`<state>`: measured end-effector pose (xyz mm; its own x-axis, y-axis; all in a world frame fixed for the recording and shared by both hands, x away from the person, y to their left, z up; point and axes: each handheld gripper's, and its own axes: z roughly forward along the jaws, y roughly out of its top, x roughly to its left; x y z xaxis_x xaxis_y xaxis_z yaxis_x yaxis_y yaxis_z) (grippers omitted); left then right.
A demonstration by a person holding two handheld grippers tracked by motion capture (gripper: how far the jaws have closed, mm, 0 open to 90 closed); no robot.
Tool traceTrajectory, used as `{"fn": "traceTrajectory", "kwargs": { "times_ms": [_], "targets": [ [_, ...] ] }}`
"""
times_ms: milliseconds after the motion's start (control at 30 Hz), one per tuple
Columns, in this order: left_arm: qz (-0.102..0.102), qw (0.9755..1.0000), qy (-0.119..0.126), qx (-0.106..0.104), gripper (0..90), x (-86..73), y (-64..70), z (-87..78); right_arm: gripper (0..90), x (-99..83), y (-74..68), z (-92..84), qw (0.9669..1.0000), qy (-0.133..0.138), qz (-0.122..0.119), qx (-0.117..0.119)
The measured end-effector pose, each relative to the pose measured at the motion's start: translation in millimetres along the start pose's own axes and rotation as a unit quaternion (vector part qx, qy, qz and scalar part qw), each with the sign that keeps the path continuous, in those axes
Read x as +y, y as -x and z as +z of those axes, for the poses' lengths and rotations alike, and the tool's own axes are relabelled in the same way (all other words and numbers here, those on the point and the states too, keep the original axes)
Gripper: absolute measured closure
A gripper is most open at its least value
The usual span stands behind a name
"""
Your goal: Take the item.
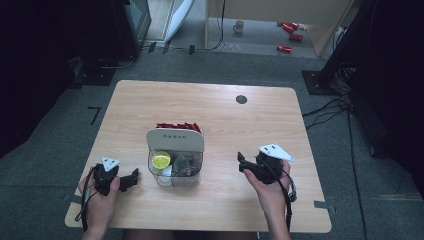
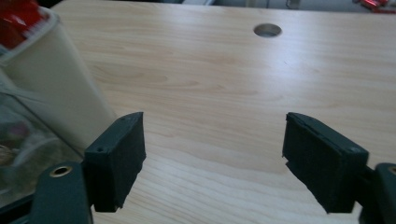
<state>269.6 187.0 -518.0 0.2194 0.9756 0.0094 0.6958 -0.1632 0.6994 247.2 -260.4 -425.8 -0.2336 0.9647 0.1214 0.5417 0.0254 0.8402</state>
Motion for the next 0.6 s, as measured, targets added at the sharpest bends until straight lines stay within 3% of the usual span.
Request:
{"fn": "traceTrajectory", "kwargs": {
  "times_ms": [67,367,600],
  "targets": [
    [0.0,1.0,0.0,0.0,8.6,0.0,0.0,0.0,28.3,6.7,-10.9,-0.5,0.9998,0.011,-0.006,0.018],
    [0.001,1.0,-0.001,-0.001,8.1,0.1,0.1,0.1,35.3,18.5,-40.6,7.9,0.9979,0.016,-0.024,0.058],
    [0.001,1.0,0.0,-0.001,8.0,0.0,0.0,0.2,37.0,21.8,-57.3,14.1,0.9962,0.013,-0.037,0.078]
  ]
}}
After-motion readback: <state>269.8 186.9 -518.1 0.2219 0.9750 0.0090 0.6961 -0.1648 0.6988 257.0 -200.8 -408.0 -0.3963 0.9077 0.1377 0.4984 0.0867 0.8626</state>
